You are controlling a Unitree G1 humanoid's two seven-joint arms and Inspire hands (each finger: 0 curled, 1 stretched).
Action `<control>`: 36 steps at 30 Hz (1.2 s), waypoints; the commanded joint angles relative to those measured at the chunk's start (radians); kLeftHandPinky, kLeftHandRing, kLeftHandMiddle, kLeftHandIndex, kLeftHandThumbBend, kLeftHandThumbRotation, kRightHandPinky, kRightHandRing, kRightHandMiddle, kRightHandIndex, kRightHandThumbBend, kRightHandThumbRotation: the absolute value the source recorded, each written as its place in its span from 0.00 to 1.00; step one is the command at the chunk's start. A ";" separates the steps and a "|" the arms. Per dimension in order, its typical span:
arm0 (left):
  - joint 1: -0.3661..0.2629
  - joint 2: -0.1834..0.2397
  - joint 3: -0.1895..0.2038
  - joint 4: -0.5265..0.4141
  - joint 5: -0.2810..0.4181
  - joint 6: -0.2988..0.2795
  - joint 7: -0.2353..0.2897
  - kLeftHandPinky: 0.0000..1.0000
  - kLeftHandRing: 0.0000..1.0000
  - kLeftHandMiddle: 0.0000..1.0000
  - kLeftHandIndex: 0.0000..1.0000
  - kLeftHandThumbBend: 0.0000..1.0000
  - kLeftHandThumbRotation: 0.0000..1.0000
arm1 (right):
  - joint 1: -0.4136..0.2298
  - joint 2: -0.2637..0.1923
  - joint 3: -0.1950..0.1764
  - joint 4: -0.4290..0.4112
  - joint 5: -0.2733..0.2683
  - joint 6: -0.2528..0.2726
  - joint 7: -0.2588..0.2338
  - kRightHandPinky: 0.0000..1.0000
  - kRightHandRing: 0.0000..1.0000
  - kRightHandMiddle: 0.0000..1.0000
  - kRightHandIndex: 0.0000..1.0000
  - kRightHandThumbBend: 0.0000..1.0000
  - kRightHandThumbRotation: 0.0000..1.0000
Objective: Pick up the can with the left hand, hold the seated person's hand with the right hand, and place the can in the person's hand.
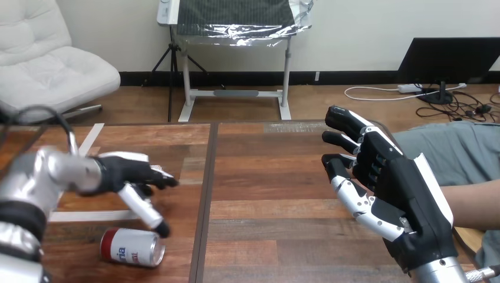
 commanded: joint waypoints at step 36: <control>-0.207 0.149 -0.144 -0.275 0.169 0.181 -0.346 1.00 1.00 1.00 0.99 0.99 0.25 | -0.050 -0.016 0.002 -0.064 -0.009 0.025 0.018 0.81 0.88 0.91 0.89 0.32 0.02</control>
